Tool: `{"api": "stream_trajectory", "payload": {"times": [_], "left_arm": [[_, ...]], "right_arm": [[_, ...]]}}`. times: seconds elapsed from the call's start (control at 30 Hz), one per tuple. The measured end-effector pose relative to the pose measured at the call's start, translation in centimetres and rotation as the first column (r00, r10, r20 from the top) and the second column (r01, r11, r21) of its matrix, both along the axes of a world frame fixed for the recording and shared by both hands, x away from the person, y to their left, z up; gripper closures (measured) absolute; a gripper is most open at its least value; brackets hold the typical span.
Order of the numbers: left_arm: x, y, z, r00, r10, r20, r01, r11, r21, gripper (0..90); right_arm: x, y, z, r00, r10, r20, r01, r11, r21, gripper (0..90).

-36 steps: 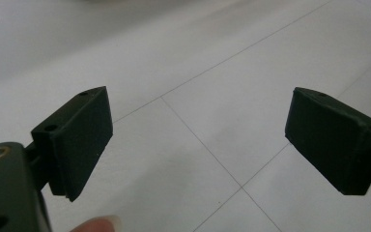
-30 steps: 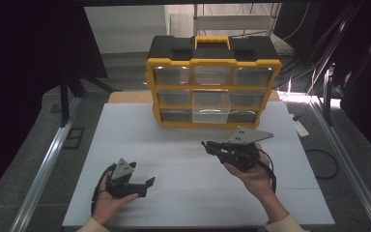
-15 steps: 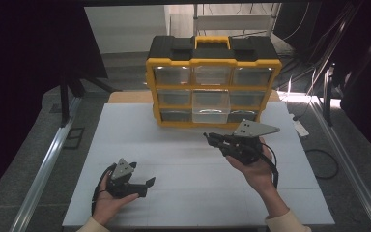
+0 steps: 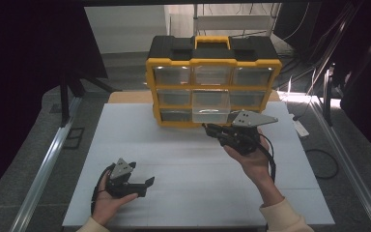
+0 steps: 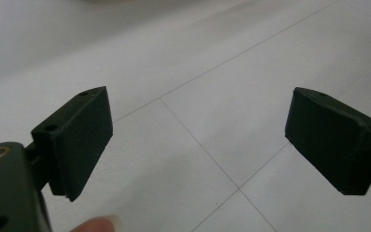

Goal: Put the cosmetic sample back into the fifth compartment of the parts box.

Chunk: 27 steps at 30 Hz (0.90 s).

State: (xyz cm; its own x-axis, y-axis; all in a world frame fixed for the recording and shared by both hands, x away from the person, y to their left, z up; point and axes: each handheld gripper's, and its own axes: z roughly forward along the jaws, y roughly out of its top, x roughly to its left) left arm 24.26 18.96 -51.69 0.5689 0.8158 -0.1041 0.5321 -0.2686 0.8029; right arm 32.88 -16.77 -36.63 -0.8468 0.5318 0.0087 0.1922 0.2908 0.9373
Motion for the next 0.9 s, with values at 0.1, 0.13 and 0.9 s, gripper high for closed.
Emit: {"api": "stream_trajectory", "payload": {"times": [0.1,0.13,0.9], "left_arm": [[0.0,0.0,0.0,1.0000,0.000,0.001,0.000,1.0000,-0.001,10.4],[0.0,0.0,0.0,1.0000,0.000,0.001,0.000,1.0000,-0.001,10.4],[-0.1,0.0,0.1,0.9999,-0.004,0.010,0.004,1.0000,-0.002,10.4]], "right_arm": [[0.4,0.0,0.6,0.9999,-0.011,0.009,0.011,0.9998,0.015,80.8],[0.5,0.0,0.7,0.9998,-0.016,0.010,0.016,0.9998,0.014,80.8],[3.2,-0.7,2.5,0.9964,-0.083,0.016,0.083,0.9965,0.007,80.8]]}}
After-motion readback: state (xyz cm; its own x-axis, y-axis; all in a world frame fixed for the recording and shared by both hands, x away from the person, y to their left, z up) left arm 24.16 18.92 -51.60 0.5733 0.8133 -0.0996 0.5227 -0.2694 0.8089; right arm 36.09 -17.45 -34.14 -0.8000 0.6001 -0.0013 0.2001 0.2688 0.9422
